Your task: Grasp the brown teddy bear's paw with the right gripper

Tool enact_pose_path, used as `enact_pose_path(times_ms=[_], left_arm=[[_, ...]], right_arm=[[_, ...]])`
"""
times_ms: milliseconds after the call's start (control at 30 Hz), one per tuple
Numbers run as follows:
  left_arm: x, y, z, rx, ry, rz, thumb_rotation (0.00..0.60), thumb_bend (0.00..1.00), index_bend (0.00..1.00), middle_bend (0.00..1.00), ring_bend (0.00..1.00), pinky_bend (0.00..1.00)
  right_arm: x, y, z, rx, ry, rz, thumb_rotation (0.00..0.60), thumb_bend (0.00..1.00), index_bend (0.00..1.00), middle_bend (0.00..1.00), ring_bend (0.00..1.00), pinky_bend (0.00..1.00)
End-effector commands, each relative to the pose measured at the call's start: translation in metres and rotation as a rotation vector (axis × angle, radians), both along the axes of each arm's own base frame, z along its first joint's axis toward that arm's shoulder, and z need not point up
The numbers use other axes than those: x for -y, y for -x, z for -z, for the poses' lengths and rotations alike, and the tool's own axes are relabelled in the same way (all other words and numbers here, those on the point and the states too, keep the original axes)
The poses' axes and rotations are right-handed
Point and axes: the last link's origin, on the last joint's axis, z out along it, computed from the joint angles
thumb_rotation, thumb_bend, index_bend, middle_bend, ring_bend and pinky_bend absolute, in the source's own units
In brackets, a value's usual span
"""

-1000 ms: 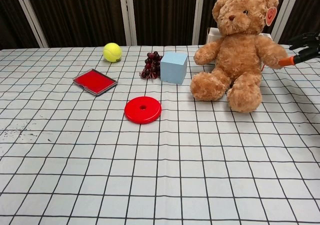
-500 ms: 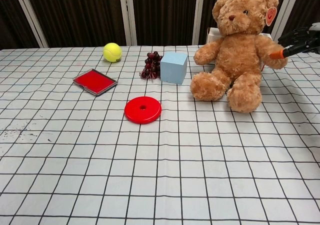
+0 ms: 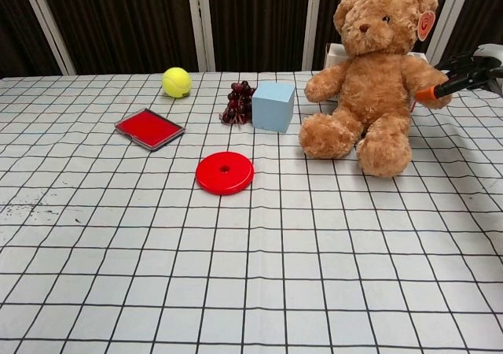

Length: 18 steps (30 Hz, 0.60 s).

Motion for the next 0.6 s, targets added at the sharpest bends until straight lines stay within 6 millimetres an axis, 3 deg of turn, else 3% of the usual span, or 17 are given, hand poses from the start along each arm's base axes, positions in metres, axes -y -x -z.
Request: enact_pose_path(times_ms=[33,200,600], left_arm=[[0.0,0.0,-0.001,0.001,-0.002,0.001,0.6,0.2,0.26,0.13,0.06,0.19],[0.0,0.001,-0.001,0.003,-0.006,-0.002,0.6,0.2,0.26,0.13,0.06,0.19],[-0.001,0.001,0.0,-0.002,-0.005,-0.002,0.6,0.2,0.26,0.13,0.06,0.19]], right_arm=[[0.002,-0.002,0.0,-0.005,0.021,-0.007,0.6,0.18,0.39,0.45,0.26,0.0],[0.003,0.001,0.002,-0.019,0.031,-0.014,0.6,0.21,0.44,0.49,0.29,0.0],[-0.001,0.013,0.012,-0.018,0.014,-0.006,0.6,0.23,0.45,0.5,0.29,0.0]])
